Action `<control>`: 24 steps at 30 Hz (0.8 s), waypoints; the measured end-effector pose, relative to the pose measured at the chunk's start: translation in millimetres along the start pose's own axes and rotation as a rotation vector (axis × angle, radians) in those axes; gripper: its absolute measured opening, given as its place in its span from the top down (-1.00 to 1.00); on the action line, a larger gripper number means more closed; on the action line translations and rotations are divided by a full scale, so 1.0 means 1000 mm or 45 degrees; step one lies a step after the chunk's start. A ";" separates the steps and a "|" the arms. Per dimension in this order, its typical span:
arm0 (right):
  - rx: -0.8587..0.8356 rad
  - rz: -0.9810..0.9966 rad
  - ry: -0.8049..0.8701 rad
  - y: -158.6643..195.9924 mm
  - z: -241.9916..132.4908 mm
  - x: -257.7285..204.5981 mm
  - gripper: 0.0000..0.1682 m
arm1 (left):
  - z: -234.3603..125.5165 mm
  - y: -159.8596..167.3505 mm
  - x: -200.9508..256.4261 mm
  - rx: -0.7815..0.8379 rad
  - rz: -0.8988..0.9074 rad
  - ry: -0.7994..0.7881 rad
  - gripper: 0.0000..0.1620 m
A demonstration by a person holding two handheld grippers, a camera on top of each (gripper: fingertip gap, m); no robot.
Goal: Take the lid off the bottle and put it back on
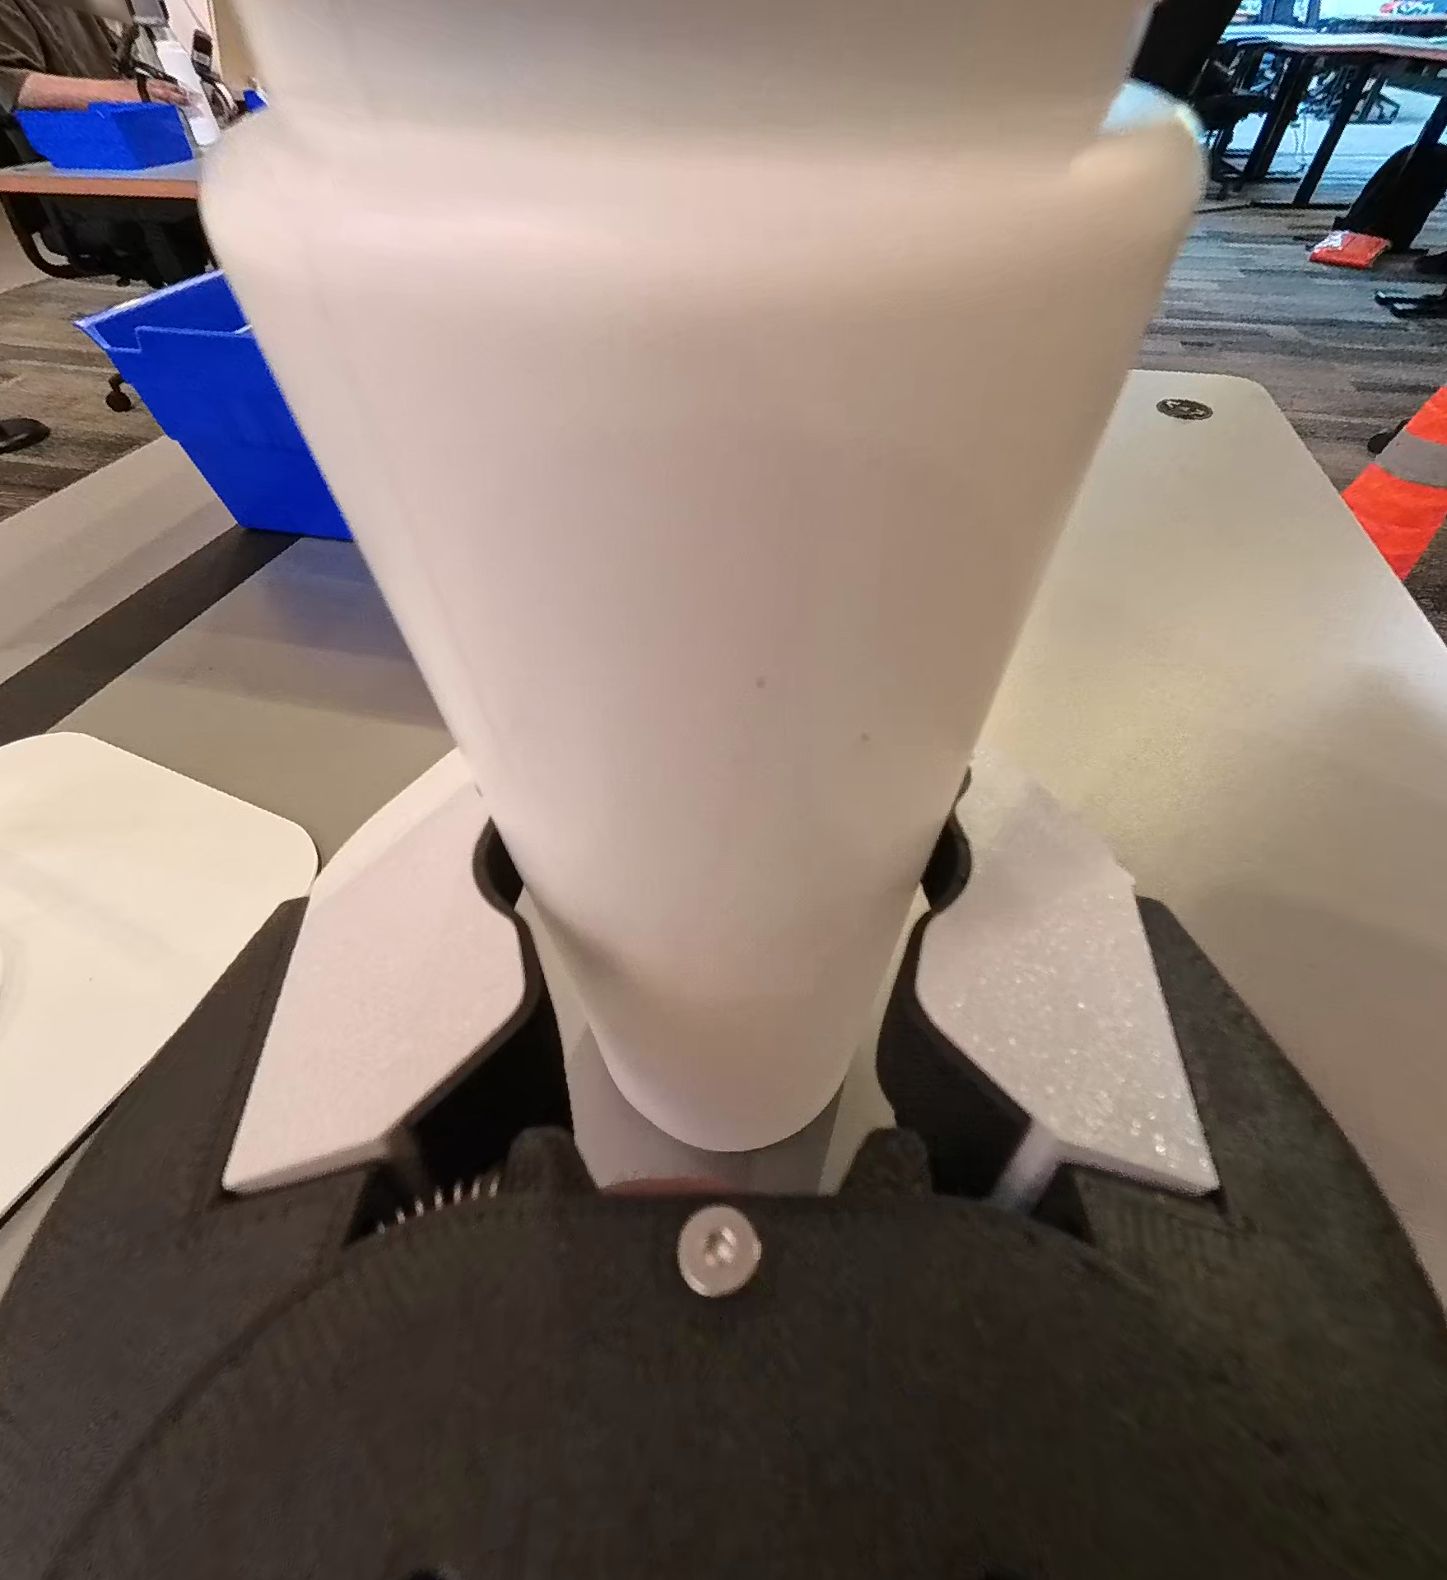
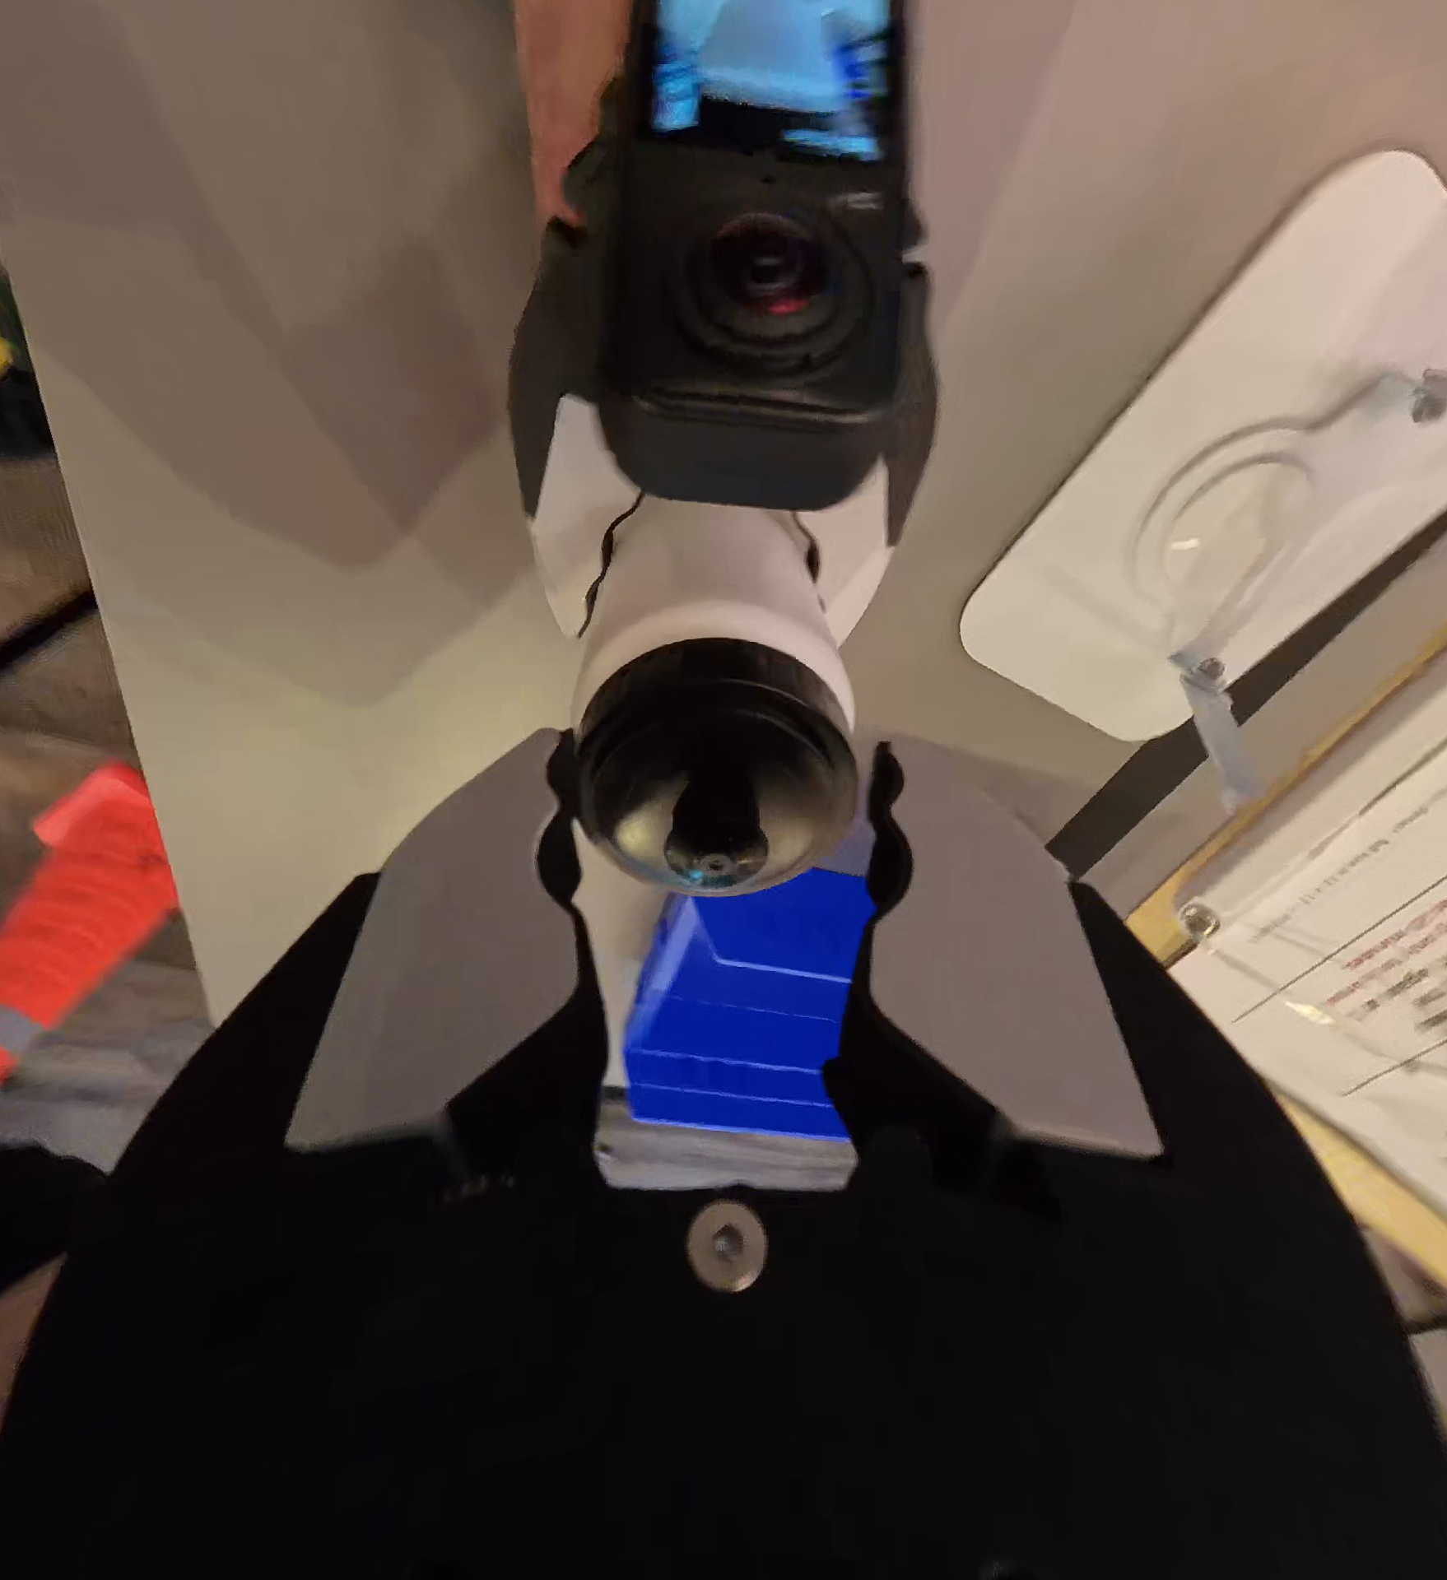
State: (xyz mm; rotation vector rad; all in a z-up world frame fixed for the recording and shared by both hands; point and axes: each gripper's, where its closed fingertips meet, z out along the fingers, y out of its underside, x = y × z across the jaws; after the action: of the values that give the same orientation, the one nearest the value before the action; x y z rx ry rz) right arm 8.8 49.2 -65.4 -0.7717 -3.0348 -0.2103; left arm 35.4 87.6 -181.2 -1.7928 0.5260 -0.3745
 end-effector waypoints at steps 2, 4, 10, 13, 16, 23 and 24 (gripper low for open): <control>0.069 0.217 -0.039 0.000 -0.003 0.002 0.03 | 0.000 0.000 0.000 0.002 -0.004 0.000 -0.16; 0.086 0.380 -0.091 0.008 -0.001 -0.001 -0.05 | 0.000 0.000 0.000 0.005 -0.005 0.001 -0.16; 0.173 0.491 -0.143 0.010 0.007 -0.002 0.19 | 0.000 0.000 0.000 0.003 -0.008 0.001 -0.16; 0.143 0.396 -0.129 0.011 0.007 -0.003 0.20 | 0.000 0.000 0.000 0.004 -0.008 0.001 -0.16; 0.070 0.187 -0.101 0.011 0.006 -0.003 0.20 | 0.000 0.000 0.000 0.003 -0.004 0.002 -0.16; -0.242 -0.400 -0.004 0.014 0.006 -0.003 0.07 | 0.000 0.000 0.000 0.002 -0.003 0.004 -0.16; -0.257 -0.367 -0.006 0.014 0.006 -0.003 0.03 | 0.000 0.000 0.000 0.001 -0.002 0.008 -0.16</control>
State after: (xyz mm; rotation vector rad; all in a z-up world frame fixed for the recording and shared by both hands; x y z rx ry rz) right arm 18.1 60.3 -69.3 -0.3331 -3.1511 -0.5223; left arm 35.7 87.2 -181.2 -1.7917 0.5282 -0.3816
